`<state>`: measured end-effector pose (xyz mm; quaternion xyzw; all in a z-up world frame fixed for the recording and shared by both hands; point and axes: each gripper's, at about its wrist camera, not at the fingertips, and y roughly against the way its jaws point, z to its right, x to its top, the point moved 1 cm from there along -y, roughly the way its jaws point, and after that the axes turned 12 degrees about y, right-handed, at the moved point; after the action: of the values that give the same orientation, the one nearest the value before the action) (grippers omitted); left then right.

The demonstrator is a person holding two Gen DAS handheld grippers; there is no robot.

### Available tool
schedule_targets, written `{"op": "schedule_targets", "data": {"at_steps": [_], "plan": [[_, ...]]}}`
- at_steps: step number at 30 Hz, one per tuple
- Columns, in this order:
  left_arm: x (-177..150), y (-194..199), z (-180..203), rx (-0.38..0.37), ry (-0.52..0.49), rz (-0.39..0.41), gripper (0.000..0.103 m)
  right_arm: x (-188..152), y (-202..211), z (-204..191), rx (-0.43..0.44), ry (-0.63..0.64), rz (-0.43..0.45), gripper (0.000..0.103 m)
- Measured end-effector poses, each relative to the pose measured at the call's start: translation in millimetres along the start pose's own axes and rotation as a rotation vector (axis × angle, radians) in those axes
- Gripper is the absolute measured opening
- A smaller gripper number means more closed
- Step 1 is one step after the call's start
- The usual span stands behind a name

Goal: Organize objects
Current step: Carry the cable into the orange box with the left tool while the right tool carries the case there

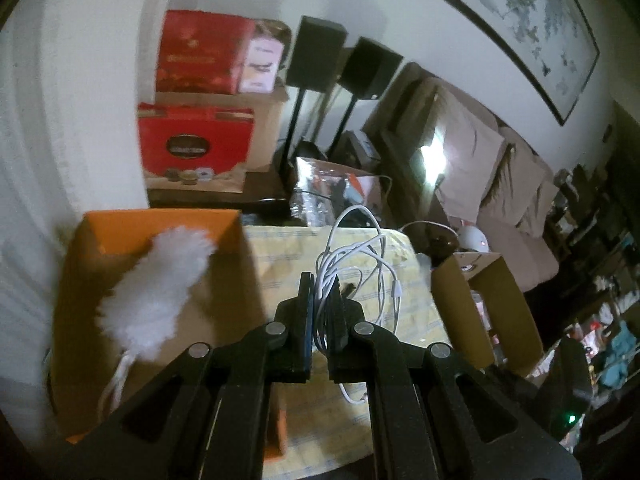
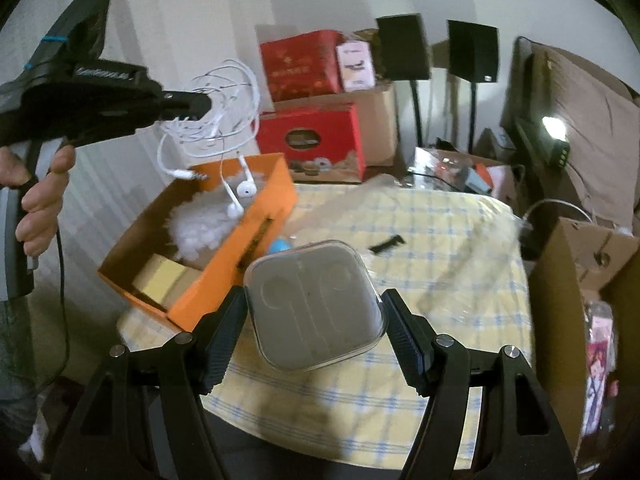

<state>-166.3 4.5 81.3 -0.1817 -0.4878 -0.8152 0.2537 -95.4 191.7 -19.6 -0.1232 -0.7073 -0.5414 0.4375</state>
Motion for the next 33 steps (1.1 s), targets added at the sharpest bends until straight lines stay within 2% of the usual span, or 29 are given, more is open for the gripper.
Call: {"op": "schedule_targets", "data": {"at_steps": [8,15,23,33], "plan": [[-6.3,26.2,-56.9,0.057,0.05,0.021,0.005,23.6,-24.4,-38.6,0.076,0.056,-0.002,0.07],[-10.1,23.6,-92.4,0.084,0.094,0.007,0.005,47.7,-52.6,-70.8,0.125,0.113,-0.003,0.07],[-10.9,-5.0,-115.4,0.092,0.125,-0.036,0.005,65.7,-98.7,-100.4,0.119,0.227,-0.034,0.07],[-18.9,-57.8,-143.1,0.147,0.147,-0.104,0.005,61.3,-153.8,-116.6,0.101,0.333,-0.091,0.07]]}}
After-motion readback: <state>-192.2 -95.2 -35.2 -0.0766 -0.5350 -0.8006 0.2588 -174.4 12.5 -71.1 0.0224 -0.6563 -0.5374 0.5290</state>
